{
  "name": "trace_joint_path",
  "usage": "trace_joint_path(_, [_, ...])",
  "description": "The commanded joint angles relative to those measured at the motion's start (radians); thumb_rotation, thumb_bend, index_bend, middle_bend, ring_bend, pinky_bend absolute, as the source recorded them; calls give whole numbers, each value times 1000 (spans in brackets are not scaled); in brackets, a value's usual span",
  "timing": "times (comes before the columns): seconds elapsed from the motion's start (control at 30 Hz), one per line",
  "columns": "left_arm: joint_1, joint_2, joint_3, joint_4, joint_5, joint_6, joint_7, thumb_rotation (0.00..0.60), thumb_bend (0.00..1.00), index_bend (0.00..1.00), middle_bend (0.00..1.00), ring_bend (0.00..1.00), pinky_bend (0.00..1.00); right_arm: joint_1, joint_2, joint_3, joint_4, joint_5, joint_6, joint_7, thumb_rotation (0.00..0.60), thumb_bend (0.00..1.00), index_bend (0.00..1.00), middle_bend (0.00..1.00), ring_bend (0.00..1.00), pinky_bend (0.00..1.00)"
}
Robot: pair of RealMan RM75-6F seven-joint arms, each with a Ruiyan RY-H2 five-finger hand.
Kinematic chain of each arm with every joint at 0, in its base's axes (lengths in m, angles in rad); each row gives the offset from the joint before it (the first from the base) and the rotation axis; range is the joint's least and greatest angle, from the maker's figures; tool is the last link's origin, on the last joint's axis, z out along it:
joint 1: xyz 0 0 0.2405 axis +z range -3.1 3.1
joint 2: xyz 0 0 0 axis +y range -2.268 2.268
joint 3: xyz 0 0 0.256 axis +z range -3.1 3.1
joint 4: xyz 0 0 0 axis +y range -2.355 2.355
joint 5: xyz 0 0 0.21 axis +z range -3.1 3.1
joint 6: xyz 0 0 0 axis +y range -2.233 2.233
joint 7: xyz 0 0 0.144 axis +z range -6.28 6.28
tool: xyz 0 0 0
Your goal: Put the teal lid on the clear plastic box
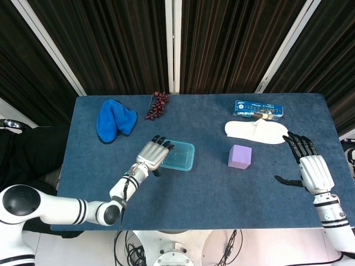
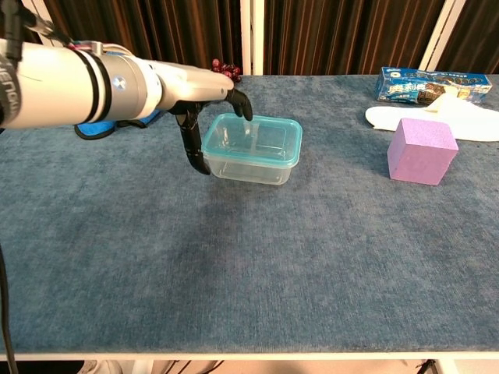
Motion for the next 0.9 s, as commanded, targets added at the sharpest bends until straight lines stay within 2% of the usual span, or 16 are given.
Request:
trace_joint_path(0.03, [28, 42, 14, -82, 65, 54, 7, 600, 0, 168, 154, 0, 0, 0, 0, -1, -1, -2, 0, 1, 600, 0, 0, 0, 0, 0])
trace_joint_path(0.17, [53, 58, 45, -134, 110, 88, 25, 600, 0, 182, 156, 0, 0, 0, -4, -3, 1, -3, -2, 1, 600, 0, 0, 0, 0, 0])
trace_joint_path(0.4, [73, 58, 87, -164, 116, 85, 62, 600, 0, 192, 162, 0, 0, -3, -5, -5, -2, -7, 2, -5, 600, 0, 0, 0, 0, 0])
trace_joint_path(0.9, [82, 21, 101, -144, 86, 72, 102, 600, 0, 236, 189, 0, 0, -6, -3, -4, -15, -5, 3, -21, 600, 0, 0, 0, 0, 0])
